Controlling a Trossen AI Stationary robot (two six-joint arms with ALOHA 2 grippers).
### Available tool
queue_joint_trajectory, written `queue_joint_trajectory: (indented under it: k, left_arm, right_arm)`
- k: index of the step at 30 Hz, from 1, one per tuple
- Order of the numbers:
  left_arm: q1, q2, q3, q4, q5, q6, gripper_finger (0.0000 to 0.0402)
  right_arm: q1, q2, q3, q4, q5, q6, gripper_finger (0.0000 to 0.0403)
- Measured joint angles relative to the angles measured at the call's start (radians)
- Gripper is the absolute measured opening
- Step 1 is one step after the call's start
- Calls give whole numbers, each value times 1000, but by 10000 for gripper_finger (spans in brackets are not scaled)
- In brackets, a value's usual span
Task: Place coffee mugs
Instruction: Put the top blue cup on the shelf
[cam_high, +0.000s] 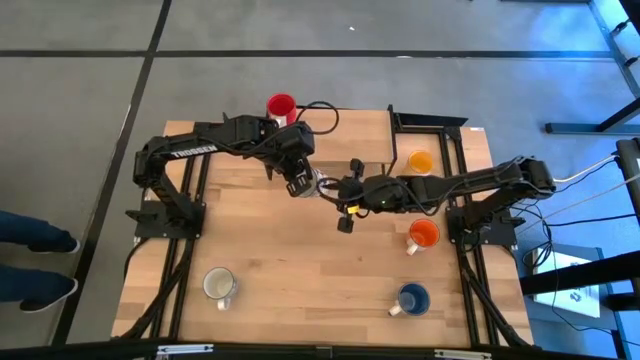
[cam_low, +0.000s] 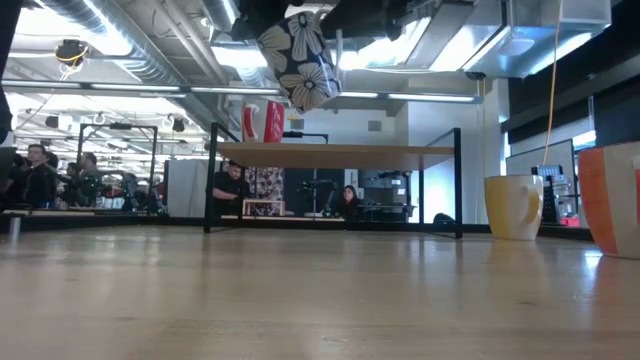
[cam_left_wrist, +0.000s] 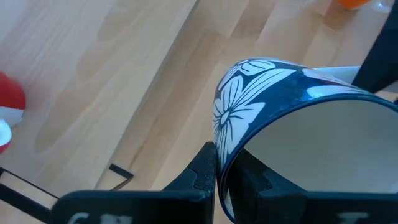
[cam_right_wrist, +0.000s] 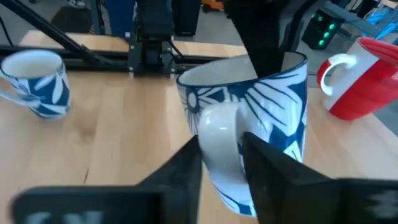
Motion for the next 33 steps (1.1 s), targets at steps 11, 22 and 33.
queue_joint_trajectory:
  k: [11, 22, 33]
  left_arm:
    - [0, -2, -1, 18, 22, -1, 72]
    - [-8, -156, 2, -17, 66, -10, 106]
    - [-85, -448, -37, -21, -110, 89, 105]
  right_arm:
    - [1, 0, -1, 0, 0, -44, 35]
    - [-2, -65, -3, -3, 33, -3, 35]
    - [-2, -47, 91, -19, 270, 11, 35]
